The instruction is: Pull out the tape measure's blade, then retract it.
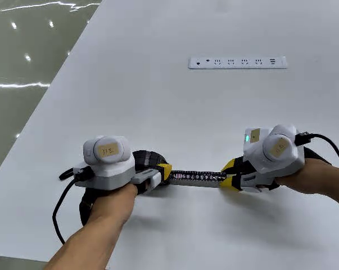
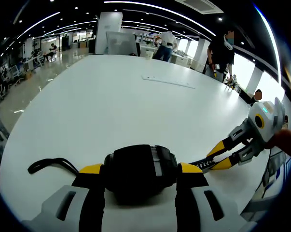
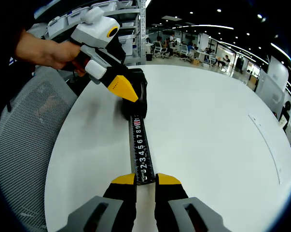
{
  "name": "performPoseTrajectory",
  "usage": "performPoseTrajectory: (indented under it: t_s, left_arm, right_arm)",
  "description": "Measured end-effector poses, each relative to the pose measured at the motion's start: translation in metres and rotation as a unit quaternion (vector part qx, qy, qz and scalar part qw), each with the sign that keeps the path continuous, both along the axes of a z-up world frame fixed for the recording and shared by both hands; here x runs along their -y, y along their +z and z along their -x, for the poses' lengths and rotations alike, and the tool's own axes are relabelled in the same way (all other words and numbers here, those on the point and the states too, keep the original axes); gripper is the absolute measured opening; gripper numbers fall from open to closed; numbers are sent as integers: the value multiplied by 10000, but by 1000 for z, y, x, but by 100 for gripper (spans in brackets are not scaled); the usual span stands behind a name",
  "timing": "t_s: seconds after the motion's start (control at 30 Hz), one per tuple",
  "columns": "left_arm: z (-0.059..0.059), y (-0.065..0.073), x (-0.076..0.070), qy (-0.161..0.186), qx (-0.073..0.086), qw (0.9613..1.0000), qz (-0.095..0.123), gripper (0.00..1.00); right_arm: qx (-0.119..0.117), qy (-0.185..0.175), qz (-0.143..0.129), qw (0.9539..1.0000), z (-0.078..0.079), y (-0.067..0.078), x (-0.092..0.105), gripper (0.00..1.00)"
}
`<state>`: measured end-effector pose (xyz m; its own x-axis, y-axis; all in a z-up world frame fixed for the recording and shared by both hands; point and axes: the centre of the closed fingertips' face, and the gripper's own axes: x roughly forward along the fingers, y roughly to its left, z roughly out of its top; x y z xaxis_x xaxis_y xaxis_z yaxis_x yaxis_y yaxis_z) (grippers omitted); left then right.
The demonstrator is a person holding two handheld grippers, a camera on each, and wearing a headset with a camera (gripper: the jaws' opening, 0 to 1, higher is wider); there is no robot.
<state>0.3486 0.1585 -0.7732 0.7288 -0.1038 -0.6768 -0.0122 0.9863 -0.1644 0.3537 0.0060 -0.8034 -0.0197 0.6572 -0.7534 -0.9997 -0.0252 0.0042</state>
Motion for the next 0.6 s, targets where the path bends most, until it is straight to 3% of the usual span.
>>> performPoseTrajectory:
  t_s: [0.6]
  left_arm:
    - [1,0,0,-29,-15,10000,9,53]
  right_arm:
    - [-43,57,-38,10000,4,-2,-16,10]
